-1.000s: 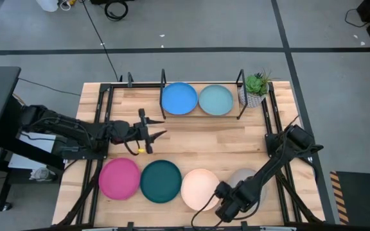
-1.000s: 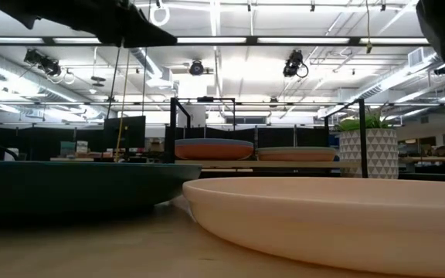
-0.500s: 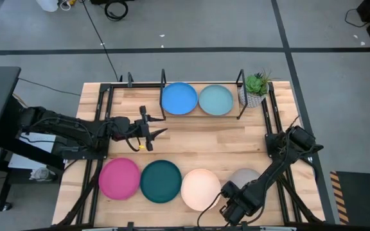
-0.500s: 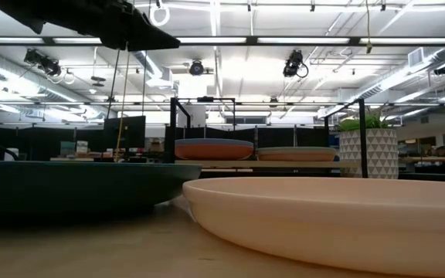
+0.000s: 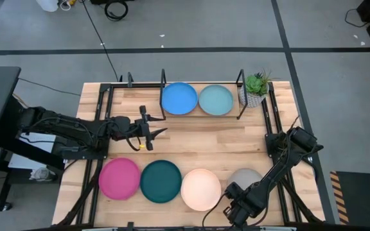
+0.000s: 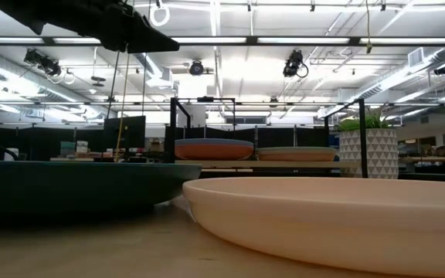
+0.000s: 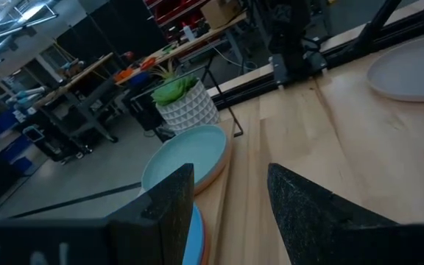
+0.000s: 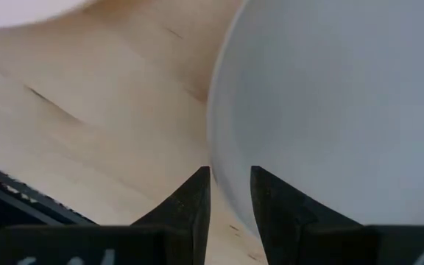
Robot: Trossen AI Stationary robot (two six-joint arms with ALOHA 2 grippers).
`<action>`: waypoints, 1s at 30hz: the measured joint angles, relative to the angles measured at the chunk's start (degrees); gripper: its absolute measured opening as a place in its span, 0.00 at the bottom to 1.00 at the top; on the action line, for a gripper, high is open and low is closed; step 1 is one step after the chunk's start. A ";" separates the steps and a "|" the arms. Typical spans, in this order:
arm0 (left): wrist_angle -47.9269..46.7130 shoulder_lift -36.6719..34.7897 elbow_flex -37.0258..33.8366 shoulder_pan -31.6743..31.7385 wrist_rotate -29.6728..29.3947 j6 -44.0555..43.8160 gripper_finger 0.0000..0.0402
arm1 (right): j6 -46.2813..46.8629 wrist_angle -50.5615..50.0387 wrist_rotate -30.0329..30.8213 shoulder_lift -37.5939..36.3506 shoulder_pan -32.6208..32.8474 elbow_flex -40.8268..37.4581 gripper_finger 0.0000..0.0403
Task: Place and stack plates onto a shelf
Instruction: Stack the gray plate on top of the light blue plate on the shelf
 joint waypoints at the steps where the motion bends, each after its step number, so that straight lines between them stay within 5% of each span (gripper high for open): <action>1: -0.02 0.00 0.00 0.00 0.00 0.00 0.45 | -0.01 0.78 -0.03 0.00 0.07 -0.41 0.26; 11: -0.37 0.00 0.00 0.00 -0.04 0.00 0.45 | -0.29 3.70 -2.79 0.00 0.40 -2.99 0.23; 19: -0.37 0.00 0.00 0.00 -0.07 -0.03 0.45 | -3.10 3.14 -3.24 -0.02 0.35 -2.96 0.04; 30: -1.26 0.00 0.02 -2.97 -0.09 -4.94 0.45 | -26.32 -5.93 -1.38 -0.07 -4.79 1.29 0.04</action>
